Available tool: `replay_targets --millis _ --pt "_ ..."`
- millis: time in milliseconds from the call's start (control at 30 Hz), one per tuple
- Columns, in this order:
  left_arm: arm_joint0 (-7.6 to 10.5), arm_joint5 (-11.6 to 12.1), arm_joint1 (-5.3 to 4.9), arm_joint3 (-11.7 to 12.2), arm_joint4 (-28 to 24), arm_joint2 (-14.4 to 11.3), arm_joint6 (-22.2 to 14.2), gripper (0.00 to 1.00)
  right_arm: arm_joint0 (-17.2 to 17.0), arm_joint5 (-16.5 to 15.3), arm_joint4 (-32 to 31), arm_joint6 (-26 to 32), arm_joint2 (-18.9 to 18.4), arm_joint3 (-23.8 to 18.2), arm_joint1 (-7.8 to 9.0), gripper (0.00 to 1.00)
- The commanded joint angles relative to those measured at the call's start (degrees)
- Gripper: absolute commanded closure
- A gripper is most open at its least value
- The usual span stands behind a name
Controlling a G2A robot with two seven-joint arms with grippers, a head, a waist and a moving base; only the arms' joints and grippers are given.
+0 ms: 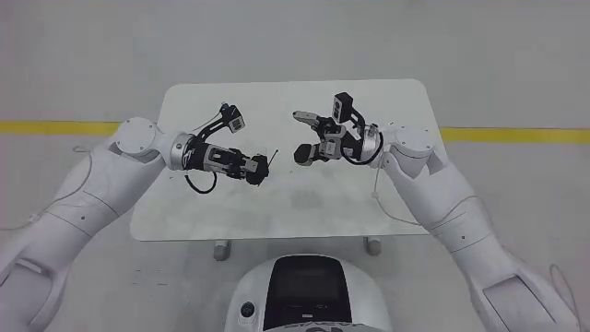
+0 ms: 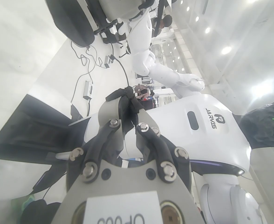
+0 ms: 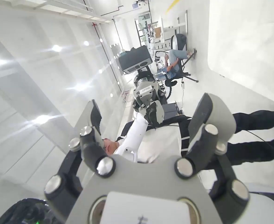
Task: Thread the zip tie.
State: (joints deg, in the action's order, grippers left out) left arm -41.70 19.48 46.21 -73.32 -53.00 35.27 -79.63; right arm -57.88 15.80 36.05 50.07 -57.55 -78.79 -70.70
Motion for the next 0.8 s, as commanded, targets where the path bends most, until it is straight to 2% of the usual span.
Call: replay_targets --millis 0,167,367,533,600,667,767 --pt "-0.43 0.0 0.07 -0.64 0.45 0.13 1.59 1.0 -0.3 -0.31 0.16 -0.43 0.0 -0.21 -0.03 0.0" --pt "-2.06 0.0 0.66 0.29 -2.33 2.1 -0.01 1.0 -1.16 -1.15 3.49 0.28 -0.17 0.04 -0.28 0.0" --pt "-4.48 0.0 2.15 1.96 -3.82 3.92 -0.01 1.0 -0.76 -2.25 4.07 0.18 0.12 0.78 -0.52 0.0" --pt "-4.48 0.0 2.15 1.96 -3.82 3.92 -0.01 1.0 -1.31 -2.73 4.38 -0.33 0.13 0.2 -0.55 0.0" --pt "-5.46 0.0 2.27 1.33 -4.6 4.16 1.42 1.0 -1.79 -3.07 5.62 0.05 -0.13 -0.14 -0.6 0.0" --pt "-6.07 0.0 2.36 1.48 -5.44 4.67 -0.01 1.0 -1.88 -3.43 6.39 0.52 -0.22 -0.17 -0.67 0.0" --pt "-7.14 0.0 2.59 1.44 -7.33 4.87 -0.01 1.0 -1.78 -3.9 7.23 1.17 0.02 -0.02 -0.84 0.0"
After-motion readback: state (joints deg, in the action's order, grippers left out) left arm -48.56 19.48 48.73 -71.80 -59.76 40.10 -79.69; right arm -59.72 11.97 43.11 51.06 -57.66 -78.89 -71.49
